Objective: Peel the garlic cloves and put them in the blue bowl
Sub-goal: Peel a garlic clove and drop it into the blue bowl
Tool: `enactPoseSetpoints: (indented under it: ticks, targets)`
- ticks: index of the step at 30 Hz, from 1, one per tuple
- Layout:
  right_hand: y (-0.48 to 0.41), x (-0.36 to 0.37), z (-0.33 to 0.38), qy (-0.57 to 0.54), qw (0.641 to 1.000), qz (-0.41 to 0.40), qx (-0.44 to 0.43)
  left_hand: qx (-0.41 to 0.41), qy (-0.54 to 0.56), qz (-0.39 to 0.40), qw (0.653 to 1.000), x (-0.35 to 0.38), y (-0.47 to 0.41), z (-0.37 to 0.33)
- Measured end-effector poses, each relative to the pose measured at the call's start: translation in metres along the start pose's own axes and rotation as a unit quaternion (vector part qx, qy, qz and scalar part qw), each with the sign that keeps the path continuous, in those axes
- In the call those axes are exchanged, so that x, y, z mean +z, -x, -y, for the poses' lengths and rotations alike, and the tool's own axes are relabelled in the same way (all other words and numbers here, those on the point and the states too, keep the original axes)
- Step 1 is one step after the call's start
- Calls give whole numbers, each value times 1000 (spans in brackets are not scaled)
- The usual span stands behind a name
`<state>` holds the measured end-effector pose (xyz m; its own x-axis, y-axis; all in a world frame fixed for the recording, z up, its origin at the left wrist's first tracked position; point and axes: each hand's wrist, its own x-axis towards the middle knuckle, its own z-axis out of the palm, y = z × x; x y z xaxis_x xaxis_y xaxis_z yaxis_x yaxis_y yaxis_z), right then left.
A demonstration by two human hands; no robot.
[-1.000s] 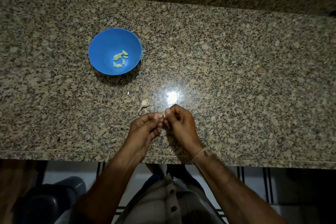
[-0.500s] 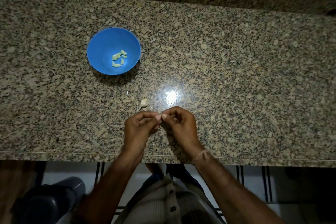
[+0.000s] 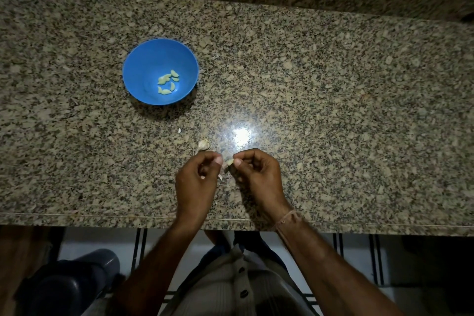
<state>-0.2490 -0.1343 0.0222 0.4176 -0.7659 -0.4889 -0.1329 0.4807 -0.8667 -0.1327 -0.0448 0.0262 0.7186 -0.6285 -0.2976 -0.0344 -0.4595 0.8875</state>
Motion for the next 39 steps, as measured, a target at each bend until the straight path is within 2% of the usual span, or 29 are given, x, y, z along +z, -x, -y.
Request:
enactPoseSetpoints:
  ticks: [2,7,13,16,20,24,26,30,32,36,39]
  targets:
    - [0,0,1,-29,999,6,12,31,-30,19,999,-1,3,-3]
    - [2,0,3,-57,998,27,18,21,-32,20,999,-1,2,-2]
    - [3,-3,3,-47,999,11,18,31,-53,-1,998,-1,2,2]
    - [3,-2,2,-25,1000,-8,12,74,-67,21,995,-2,3,-1]
    - [3,2,6,-30,999,41,10,98,-106,-8,990,-3,6,-6]
    - [-3,-11,4,158,983,13,-90,74,-150,-79,983,-21,0,8]
    - [-6,-22,0,205,973,4,-109,71,-188,-91,975,-30,-4,21]
    - [-2,-35,-2,231,966,8,-119,120,-268,-80,953,-34,-1,33]
    - [2,-43,-3,257,957,7,-136,165,-271,-44,947,-27,6,30]
    - [12,-68,-7,417,890,31,-184,197,-308,18,931,-5,11,30]
    - [25,-75,-16,456,870,51,-181,179,-299,20,937,1,7,32]
